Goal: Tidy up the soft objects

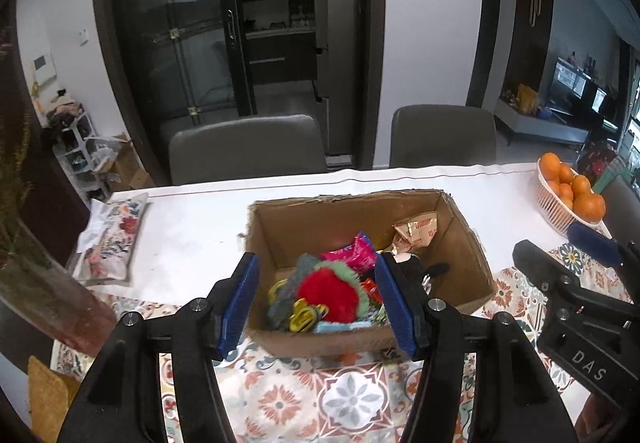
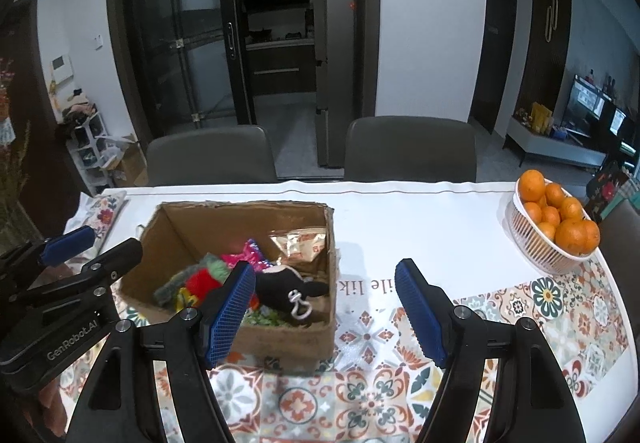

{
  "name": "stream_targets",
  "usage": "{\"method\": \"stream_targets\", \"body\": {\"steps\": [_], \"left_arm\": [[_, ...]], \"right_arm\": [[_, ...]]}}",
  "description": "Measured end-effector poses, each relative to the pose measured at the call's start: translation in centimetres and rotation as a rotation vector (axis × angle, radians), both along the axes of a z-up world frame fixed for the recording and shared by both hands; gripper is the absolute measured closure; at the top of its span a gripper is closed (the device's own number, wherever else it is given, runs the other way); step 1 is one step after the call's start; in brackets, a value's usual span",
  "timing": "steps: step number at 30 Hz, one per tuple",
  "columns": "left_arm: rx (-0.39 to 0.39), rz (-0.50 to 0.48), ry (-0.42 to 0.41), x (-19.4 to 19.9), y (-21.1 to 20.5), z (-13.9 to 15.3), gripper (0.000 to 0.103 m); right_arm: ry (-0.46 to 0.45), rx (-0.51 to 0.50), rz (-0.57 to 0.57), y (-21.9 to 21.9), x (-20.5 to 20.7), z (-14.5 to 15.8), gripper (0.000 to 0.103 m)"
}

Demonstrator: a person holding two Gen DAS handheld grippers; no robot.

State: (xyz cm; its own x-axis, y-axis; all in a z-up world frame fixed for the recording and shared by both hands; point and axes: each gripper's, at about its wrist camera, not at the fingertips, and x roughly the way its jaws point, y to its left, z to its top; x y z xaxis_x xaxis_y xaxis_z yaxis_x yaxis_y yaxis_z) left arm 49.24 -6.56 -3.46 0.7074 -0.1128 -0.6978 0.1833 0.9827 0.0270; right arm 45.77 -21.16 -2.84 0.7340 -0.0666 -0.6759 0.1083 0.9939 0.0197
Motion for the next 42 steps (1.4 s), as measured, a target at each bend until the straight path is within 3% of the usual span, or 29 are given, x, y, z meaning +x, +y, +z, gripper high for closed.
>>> {"method": "stream_targets", "body": {"steps": [22,37,42], "left_arm": [[0.006,0.012,-0.159,-13.1,5.6,4.9,0.037],[0.025,0.042,-0.239,-21.2,6.7,6.0,0.018],[0.018,0.052,-0.24,-24.4,6.3,5.9,0.009]], "right_arm": [[-0.125,-0.015,-0.01,4.9,-12.4,4.6,0.029],[-0.169,-0.009,-0.008,5.5,-19.7,5.5,0.029],[-0.161,0.014,-0.026,4.3,-22.6,5.2,0.017]]}}
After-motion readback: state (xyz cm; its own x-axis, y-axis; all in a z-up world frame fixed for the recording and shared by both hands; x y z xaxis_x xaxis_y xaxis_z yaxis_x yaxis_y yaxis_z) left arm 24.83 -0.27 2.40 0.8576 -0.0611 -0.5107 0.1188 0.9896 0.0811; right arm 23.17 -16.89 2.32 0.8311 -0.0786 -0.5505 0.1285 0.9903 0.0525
